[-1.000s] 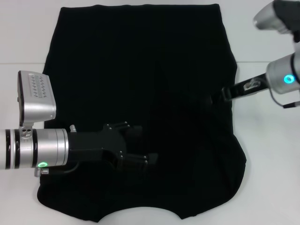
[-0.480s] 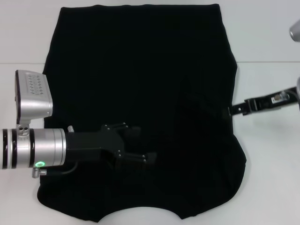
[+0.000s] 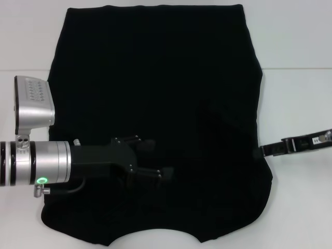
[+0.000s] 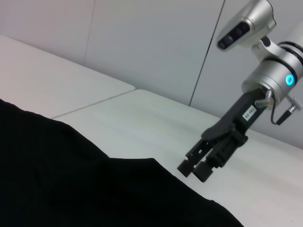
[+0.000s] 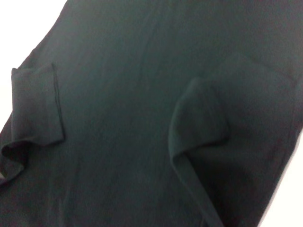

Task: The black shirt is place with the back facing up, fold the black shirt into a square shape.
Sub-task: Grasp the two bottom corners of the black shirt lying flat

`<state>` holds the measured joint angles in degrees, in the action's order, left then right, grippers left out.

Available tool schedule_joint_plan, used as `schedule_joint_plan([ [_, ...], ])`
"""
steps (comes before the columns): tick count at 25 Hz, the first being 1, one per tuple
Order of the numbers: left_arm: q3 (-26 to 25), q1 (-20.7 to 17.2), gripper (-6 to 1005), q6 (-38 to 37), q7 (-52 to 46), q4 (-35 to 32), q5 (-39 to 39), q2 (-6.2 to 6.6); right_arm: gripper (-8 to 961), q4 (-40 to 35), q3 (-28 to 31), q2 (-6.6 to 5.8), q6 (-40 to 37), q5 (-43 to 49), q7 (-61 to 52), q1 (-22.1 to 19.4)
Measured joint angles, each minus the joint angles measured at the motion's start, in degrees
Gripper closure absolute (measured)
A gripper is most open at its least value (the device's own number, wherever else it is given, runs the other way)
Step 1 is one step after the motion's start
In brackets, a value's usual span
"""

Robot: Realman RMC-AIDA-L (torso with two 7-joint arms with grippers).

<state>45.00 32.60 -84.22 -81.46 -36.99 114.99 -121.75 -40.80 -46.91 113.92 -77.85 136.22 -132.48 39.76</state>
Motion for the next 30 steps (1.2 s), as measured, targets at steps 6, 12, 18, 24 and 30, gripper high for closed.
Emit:
schedule_joint_plan([
  [6,-0.9,-1.2,113,-1.5,-0.1,-0.6,0.0,0.03,181,2.7,0.1,0.44,0.3,0.0,1.5,-0.3],
  [12,-2.7,-1.8,116,-2.3,-0.1,-1.0,0.1,0.12,194,4.8,0.2,1.51,-1.4,-0.9,3.4,0.4],
  [18,-2.8,-1.8,119,-2.3,0.3,-1.1,0.6,0.11,194,4.4,0.2,1.66,-7.1,-5.6,4.4,0.2],
  [24,-2.7,-1.8,122,-2.3,0.4,-1.1,0.6,0.17,193,4.3,0.2,1.21,-10.2,-8.7,5.6,-0.4],
  [30,-2.8,-2.6,125,-2.3,0.3,-1.3,0.7,0.29,193,3.8,0.8,0.63,-10.6,-8.5,5.6,-0.8],
])
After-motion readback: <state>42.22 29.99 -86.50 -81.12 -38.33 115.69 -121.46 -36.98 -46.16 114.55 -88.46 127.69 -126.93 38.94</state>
